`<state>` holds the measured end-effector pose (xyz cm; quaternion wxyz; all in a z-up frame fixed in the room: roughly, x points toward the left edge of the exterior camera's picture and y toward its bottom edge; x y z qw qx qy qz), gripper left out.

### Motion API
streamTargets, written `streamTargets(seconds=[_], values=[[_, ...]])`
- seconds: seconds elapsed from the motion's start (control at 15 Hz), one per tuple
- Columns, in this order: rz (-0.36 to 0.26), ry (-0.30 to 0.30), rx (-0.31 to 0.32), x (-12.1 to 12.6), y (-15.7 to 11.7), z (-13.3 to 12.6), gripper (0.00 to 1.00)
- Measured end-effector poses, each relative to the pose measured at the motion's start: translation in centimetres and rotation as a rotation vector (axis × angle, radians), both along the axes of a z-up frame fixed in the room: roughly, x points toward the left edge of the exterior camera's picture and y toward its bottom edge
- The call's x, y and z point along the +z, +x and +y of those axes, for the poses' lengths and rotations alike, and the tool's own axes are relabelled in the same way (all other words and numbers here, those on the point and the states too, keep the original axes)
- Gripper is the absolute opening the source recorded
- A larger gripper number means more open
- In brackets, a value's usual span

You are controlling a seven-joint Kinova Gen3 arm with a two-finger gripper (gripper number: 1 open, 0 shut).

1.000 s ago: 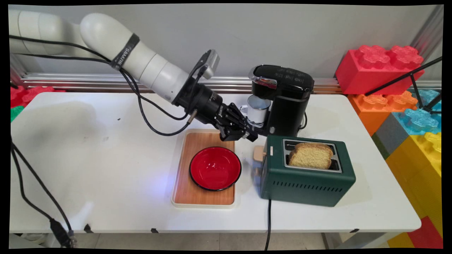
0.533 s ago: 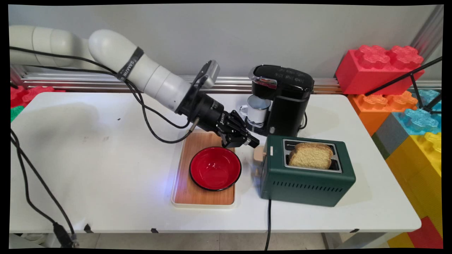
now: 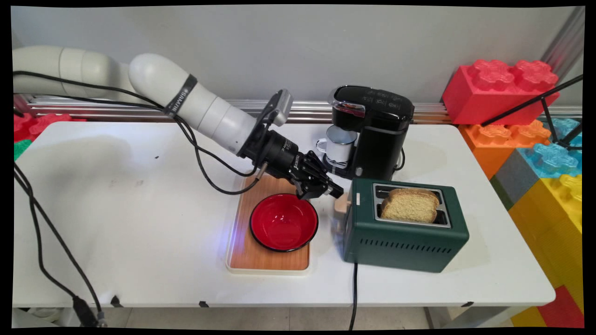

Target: Press the toaster switch

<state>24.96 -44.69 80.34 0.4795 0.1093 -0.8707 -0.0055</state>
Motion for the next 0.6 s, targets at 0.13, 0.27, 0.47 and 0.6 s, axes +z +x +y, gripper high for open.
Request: streamTargets(seconds=[0.13, 0.27, 0.47, 0.6], values=[[0.003, -0.006, -0.005, -0.3, -0.2, -0.1, 0.00], [0.004, -0.013, -0.008, -0.7, -0.4, -0.3, 0.00], [0.005, -0.018, -0.012, -1.0, -0.7, -0.4, 0.00], [0.006, -0.019, -0.016, -1.3, -0.8, -0.3, 0.00]])
